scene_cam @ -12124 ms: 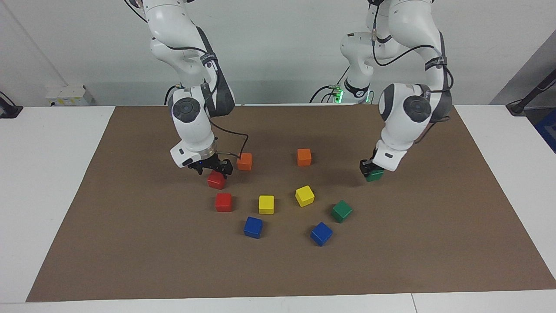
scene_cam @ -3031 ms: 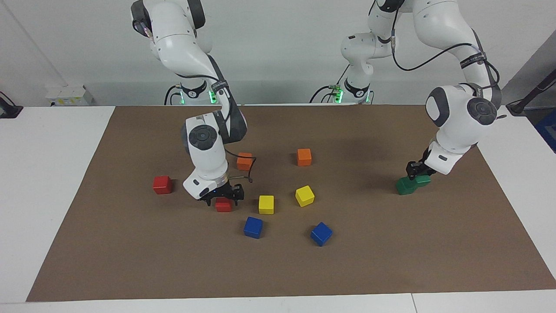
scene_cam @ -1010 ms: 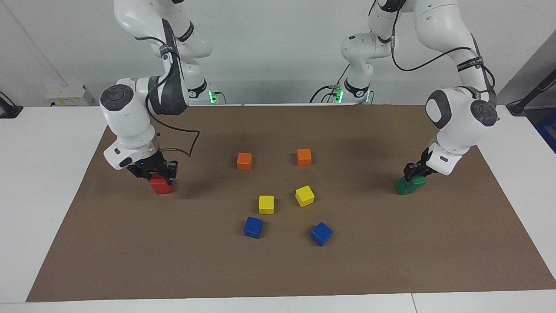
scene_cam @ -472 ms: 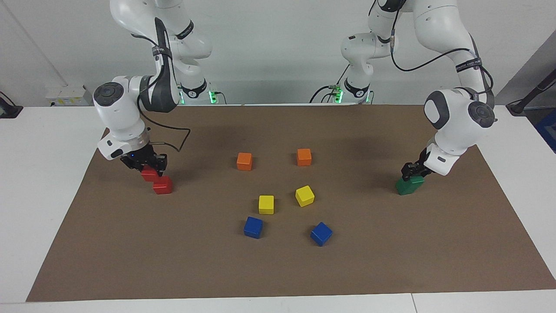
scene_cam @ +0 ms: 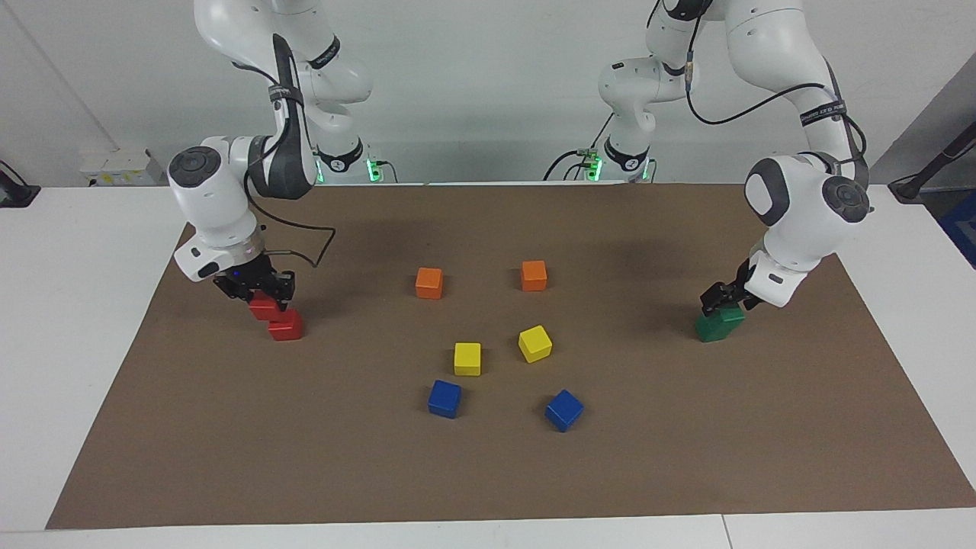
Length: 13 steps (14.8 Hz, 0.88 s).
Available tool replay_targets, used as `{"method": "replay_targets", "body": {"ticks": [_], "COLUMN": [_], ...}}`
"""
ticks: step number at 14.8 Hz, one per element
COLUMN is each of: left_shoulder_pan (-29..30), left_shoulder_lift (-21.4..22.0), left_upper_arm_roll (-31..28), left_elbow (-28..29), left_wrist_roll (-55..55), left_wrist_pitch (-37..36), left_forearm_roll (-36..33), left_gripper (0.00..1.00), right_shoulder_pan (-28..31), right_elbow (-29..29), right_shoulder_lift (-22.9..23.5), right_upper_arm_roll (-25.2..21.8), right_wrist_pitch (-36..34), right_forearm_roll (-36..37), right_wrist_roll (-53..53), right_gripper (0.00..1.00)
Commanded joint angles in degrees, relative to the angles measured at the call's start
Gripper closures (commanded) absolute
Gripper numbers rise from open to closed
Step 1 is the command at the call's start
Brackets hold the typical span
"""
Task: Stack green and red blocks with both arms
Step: 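Release the green stack with the left gripper while the right gripper lowers red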
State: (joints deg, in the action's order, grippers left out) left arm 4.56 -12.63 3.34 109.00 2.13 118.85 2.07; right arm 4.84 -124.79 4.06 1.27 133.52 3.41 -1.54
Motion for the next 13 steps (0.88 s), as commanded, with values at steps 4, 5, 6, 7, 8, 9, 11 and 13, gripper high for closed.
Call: {"method": "replay_targets", "body": {"ticks": [4,5,6,7,8,9,11,13], "left_shoulder_pan": [-0.1,-0.1,-0.1,-0.1,0.1,0.0,-0.3,0.0], "left_shoulder_lift": [4.6,5.5,5.7,5.7,5.7,5.9,8.6,11.2], "left_upper_arm_roll": [-0.3,-0.3,-0.3,-0.3,-0.3,-0.3,-0.3,-0.2], "left_elbow": [-4.9,-5.5,-6.8,-9.0,-11.3,-13.0,-13.6,-13.4], "left_wrist_roll": [-0.7,-0.7,-0.7,-0.7,-0.7,-0.7,-0.6,-0.8], "left_wrist_pitch": [-10.9,-12.0,-13.9,-16.6,-19.8,-22.4,-25.1,-27.0], "left_forearm_roll": [0.5,0.5,0.5,0.4,0.4,0.4,0.4,0.0], "left_gripper": [0.00,0.00,0.00,0.00,0.00,0.00,0.00,0.00], "right_shoulder_pan": [0.3,0.3,0.2,0.1,0.1,0.1,0.1,0.0], "right_elbow": [-0.5,-0.5,-0.5,-0.5,-0.5,-0.5,-0.4,-0.4], "right_shoulder_lift": [0.9,1.1,1.2,1.2,1.3,1.3,1.3,1.3], "right_upper_arm_roll": [0.4,0.5,0.5,0.5,0.6,0.7,0.8,0.8], "right_wrist_pitch": [2.3,2.5,3.3,3.8,3.8,3.8,3.9,3.9], "right_forearm_roll": [-0.2,-0.2,-0.2,-0.2,-0.2,-0.2,-0.2,-0.2], "right_wrist_roll": [1.6,1.6,1.6,1.6,1.5,1.4,1.4,1.4], "right_gripper": [1.00,1.00,1.00,1.00,1.00,1.00,1.00,1.00]}}
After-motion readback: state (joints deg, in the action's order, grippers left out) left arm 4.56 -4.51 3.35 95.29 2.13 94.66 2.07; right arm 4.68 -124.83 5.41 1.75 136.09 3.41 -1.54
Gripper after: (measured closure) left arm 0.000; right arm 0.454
